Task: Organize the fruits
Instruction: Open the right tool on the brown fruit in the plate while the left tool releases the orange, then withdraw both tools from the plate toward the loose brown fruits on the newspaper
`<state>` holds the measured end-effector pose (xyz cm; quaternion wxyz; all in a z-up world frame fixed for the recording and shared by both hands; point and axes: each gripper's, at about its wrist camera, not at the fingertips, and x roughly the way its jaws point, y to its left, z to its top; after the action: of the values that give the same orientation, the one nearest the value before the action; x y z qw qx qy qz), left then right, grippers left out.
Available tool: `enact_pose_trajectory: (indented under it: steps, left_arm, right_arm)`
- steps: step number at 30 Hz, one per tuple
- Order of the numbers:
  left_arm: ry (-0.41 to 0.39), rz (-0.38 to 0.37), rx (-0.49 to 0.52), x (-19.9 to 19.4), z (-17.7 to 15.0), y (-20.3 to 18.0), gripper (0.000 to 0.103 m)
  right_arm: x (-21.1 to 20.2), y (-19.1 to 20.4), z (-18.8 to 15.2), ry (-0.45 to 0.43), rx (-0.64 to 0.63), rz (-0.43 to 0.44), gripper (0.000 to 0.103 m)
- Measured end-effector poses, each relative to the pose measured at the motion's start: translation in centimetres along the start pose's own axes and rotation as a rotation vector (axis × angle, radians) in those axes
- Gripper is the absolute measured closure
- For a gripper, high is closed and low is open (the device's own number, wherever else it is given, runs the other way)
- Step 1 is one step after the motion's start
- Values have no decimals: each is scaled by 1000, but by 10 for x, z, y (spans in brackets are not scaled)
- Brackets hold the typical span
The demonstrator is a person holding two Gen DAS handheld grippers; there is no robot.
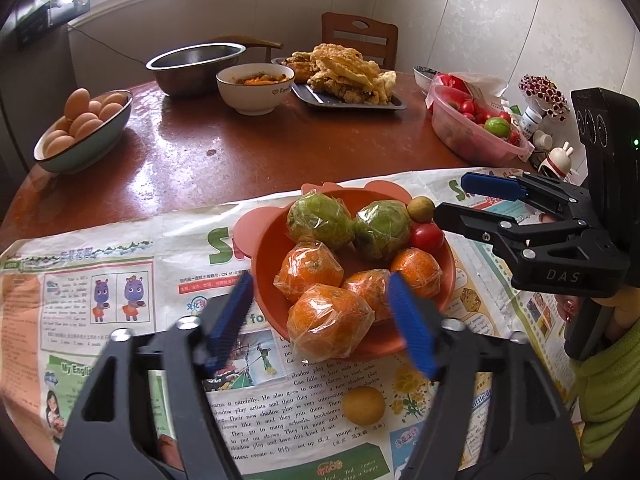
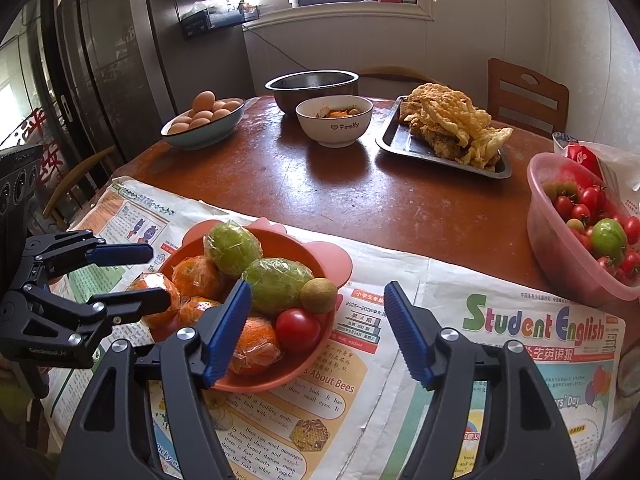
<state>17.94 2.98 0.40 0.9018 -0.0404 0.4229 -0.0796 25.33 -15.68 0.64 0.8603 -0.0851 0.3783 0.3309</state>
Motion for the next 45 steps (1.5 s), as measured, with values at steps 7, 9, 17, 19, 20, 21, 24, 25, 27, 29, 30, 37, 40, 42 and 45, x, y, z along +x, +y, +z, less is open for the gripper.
enact_pose_trajectory:
  steps: [7, 9, 17, 19, 20, 21, 24, 25, 27, 29, 30, 37, 40, 42, 45]
  left_arm:
    - [-22, 11, -3, -11, 1, -2, 30]
    - [-29, 14, -7, -15, 1, -2, 27]
    - [-58, 36, -15, -29, 2, -3, 10]
    - [-68, 39, -22, -33, 2, -2, 10]
    - [-72, 40, -25, -35, 3, -2, 10]
    - [-74, 42, -25, -38, 2, -3, 10]
    - [-86, 53, -30, -44, 2, -3, 10]
    - [-88, 54, -31, -45, 2, -3, 10]
    - [-92, 57, -34, -49, 1, -3, 10]
    - [-97, 60, -36, -53, 0, -3, 10]
    - [-99, 60, -36, -55, -1, -4, 10]
    - [-113, 65, -41, -68, -7, -5, 10]
    - [-115, 67, -42, -72, -10, -6, 10]
    - [-118, 68, -44, -76, -12, -6, 10]
    - [-122, 71, -44, -80, -15, -6, 10]
  right_arm:
    - [-10, 2, 1, -22, -3, -12, 25]
    - [-13, 3, 1, -27, -7, -17, 22]
    - [-25, 8, 3, -49, -10, -29, 11]
    - [-28, 10, 3, -55, -12, -33, 11]
    - [-29, 11, 3, -55, -14, -35, 10]
    - [-31, 12, 2, -56, -17, -39, 10]
    - [-37, 14, 1, -66, -16, -41, 9]
    - [-39, 15, 1, -67, -17, -42, 9]
    - [-43, 17, 0, -72, -19, -42, 9]
    - [-46, 19, 0, -76, -24, -41, 9]
    - [-48, 20, -1, -79, -25, -41, 8]
    - [-59, 27, -4, -91, -34, -44, 7]
    - [-63, 30, -7, -92, -37, -45, 7]
    - [-65, 32, -9, -91, -41, -46, 7]
    - [-68, 36, -11, -90, -48, -47, 6]
